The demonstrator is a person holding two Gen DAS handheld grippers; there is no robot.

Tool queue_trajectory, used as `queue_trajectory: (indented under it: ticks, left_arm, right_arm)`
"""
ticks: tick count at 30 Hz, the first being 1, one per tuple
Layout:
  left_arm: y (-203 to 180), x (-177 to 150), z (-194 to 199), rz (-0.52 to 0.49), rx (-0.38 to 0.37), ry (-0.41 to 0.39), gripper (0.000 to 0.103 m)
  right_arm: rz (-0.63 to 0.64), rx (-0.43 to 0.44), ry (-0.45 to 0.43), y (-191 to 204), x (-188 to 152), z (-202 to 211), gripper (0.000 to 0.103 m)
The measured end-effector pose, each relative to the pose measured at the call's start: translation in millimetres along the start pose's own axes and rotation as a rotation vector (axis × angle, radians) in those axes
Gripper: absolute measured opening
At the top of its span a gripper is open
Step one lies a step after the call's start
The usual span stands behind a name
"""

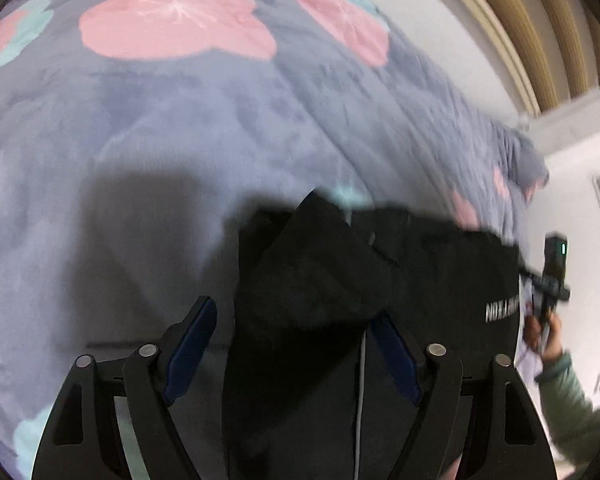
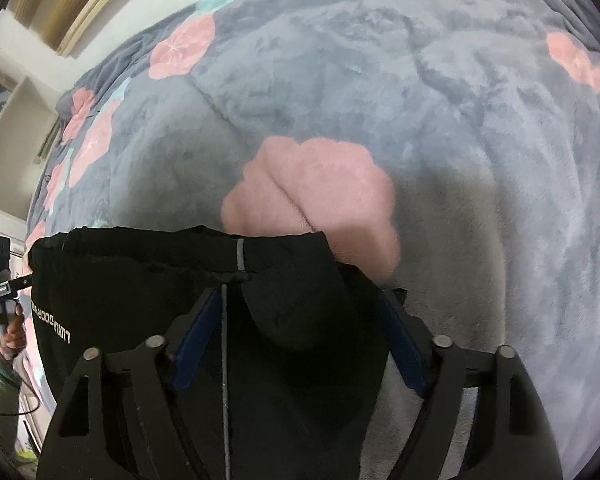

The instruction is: Fold large clothes

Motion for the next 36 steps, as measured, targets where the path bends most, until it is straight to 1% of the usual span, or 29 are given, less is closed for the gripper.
queue_trajectory:
  ticks: [1, 2, 3, 5, 7, 9, 12, 13, 15, 16, 18, 19, 20, 21, 22, 23, 24, 25, 27, 29, 30, 31, 32, 34, 35, 36]
  left_arm:
    - [0, 1, 2, 0.013, -0.023, -0.031, 0.041]
    - [1, 2, 3, 0.031, -0.029, -0.043, 0.019]
    - [2, 2, 8, 0.043, -0.032, -0.063, 0.015]
    - [-3, -1, 20, 0.032, -0.034, -0.105, 0.012]
    - [-6, -3, 33, 0.035, -0.039, -0.127, 0.012]
    - [-10, -1, 49, 0.043, -0.048, -0.168, 0.011]
    - [-16, 10, 78, 0.061, -0.073, -0.272, 0.011]
    - [-16, 16, 83, 0.075, -0.064, -0.300, 0.011]
    - [-13, 27, 79, 0.096, -0.022, -0.317, 0.011]
    - [-10, 33, 71, 0.105, 0.014, -0.305, 0.011]
    - [-1, 39, 44, 0.132, 0.077, -0.241, 0.011]
    - [3, 40, 31, 0.143, 0.103, -0.208, 0.011]
    - [8, 39, 13, 0.147, 0.142, -0.156, 0.012]
    - [12, 37, -3, 0.147, 0.168, -0.106, 0.012]
    - [15, 34, -20, 0.144, 0.184, -0.062, 0.012]
    - [16, 32, -31, 0.142, 0.195, -0.038, 0.013]
    - [16, 32, -36, 0.141, 0.209, -0.029, 0.015]
    - [15, 32, -40, 0.136, 0.227, -0.020, 0.016]
    - [13, 36, -45, 0.122, 0.246, 0.017, 0.019]
    - [8, 38, -39, 0.118, 0.250, 0.017, 0.021]
    - [7, 37, -35, 0.115, 0.245, 0.010, 0.021]
    - [6, 36, -25, 0.116, 0.241, -0.004, 0.022]
    - [5, 34, -15, 0.119, 0.241, -0.023, 0.024]
    - [8, 27, 17, 0.137, 0.239, -0.089, 0.035]
    - [9, 23, 32, 0.147, 0.238, -0.115, 0.044]
    - [9, 20, 47, 0.155, 0.241, -0.145, 0.048]
  right_arm:
    - [0.007, -0.005, -0.007, 2, -1, 1, 0.049]
    - [0.014, -0.022, -0.018, 5, -2, 3, 0.044]
    - [0.031, -0.056, -0.047, 8, -5, 8, 0.034]
    - [0.046, -0.059, -0.091, 12, -9, 19, 0.030]
    - [0.057, -0.064, -0.147, 18, -14, 38, 0.025]
    - [0.065, -0.056, -0.208, 23, -16, 63, 0.024]
    - [0.082, -0.069, -0.286, 32, -11, 93, 0.022]
    - [0.087, -0.077, -0.301, 36, -8, 98, 0.022]
    - [0.100, -0.108, -0.332, 44, 3, 102, 0.022]
    - [0.096, -0.126, -0.336, 45, 9, 98, 0.022]
    - [0.070, -0.157, -0.328, 42, 21, 82, 0.022]
    - [0.054, -0.187, -0.304, 39, 28, 65, 0.022]
    - [0.043, -0.213, -0.277, 36, 32, 48, 0.022]
    - [0.020, -0.240, -0.231, 29, 36, 24, 0.022]
    - [0.001, -0.245, -0.194, 24, 36, 9, 0.022]
    - [-0.019, -0.246, -0.145, 18, 35, -10, 0.022]
    - [-0.030, -0.254, -0.104, 14, 33, -27, 0.022]
    - [-0.035, -0.264, -0.082, 12, 30, -40, 0.023]
    - [-0.044, -0.280, -0.072, 12, 28, -49, 0.024]
    - [-0.049, -0.299, -0.069, 12, 30, -49, 0.030]
    - [-0.052, -0.320, -0.065, 12, 32, -47, 0.039]
    - [-0.053, -0.327, -0.066, 12, 32, -43, 0.044]
    - [-0.056, -0.323, -0.072, 12, 32, -38, 0.045]
    - [-0.064, -0.272, -0.113, 16, 25, -10, 0.045]
    - [-0.064, -0.250, -0.136, 18, 21, 4, 0.045]
    - [-0.060, -0.225, -0.169, 22, 11, 26, 0.049]
Point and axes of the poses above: each gripper's, at about its wrist camera, not at the fingertips, and z roughly against the way its jaws point, y to its left, x to its top, the point moved 1 cm from there along -z, roughly the way its jaws point, and after that the axes turned 14 degrees about -z, right-handed, at the moved point
